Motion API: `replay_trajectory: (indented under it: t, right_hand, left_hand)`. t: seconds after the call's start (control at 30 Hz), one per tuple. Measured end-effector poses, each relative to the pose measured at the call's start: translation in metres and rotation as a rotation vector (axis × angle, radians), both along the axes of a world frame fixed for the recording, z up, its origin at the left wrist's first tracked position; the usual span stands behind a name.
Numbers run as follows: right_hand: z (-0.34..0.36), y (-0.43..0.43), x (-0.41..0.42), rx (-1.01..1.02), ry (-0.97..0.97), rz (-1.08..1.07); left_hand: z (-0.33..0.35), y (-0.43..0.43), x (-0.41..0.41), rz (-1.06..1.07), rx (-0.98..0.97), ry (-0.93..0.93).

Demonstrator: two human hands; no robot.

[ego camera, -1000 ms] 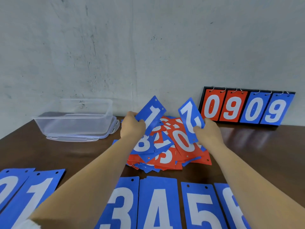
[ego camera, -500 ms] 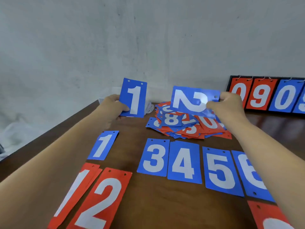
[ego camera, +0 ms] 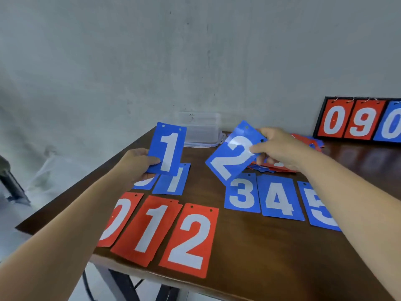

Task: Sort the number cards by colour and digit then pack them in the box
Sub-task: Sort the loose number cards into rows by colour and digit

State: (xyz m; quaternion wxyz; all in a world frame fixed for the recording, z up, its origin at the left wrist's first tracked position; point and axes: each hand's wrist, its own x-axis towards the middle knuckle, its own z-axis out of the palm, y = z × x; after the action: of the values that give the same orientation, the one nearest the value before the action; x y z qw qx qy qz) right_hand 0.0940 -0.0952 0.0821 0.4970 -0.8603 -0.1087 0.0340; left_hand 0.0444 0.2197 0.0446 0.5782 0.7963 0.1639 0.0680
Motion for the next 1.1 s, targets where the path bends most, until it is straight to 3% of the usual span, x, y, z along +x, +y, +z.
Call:
replay_trajectory:
  t: [0.17,0.37,0.57,0.77,0.93,1.03,1.1]
  right_hand:
    - [-0.009,0.044,0.014,-0.026,0.078,-0.047]
    - [-0.043,0.077,0.028,-0.270,0.097,-0.017]
    - [-0.060,0.092,0.031,-0.625,-0.032,-0.003]
    - [-0.074,0.098,0.032,-0.709,-0.058,-0.073]
    - [-0.077,0.100,0.030,-0.746,-0.072,-0.094]
    - [-0.075,0.101,0.022,-0.721,-0.175,-0.100]
    - [-0.074,0.101,0.014,-0.700,-0.172,-0.032]
  left_hand:
    - [-0.010,0.017,0.010,-0.072,0.128,0.066]
    - [-0.033,0.023,0.030,-0.138,0.201,0.129]
    - [-0.050,0.016,0.032,-0.138,0.754,0.098]
    - [-0.052,0.010,0.027,-0.117,1.187,0.086]
    - [-0.046,0.007,0.026,-0.157,1.236,0.043]
    - [-0.046,0.009,0.030,-0.319,1.109,-0.087]
    - [-0.045,0.009,0.033,-0.472,1.091,-0.073]
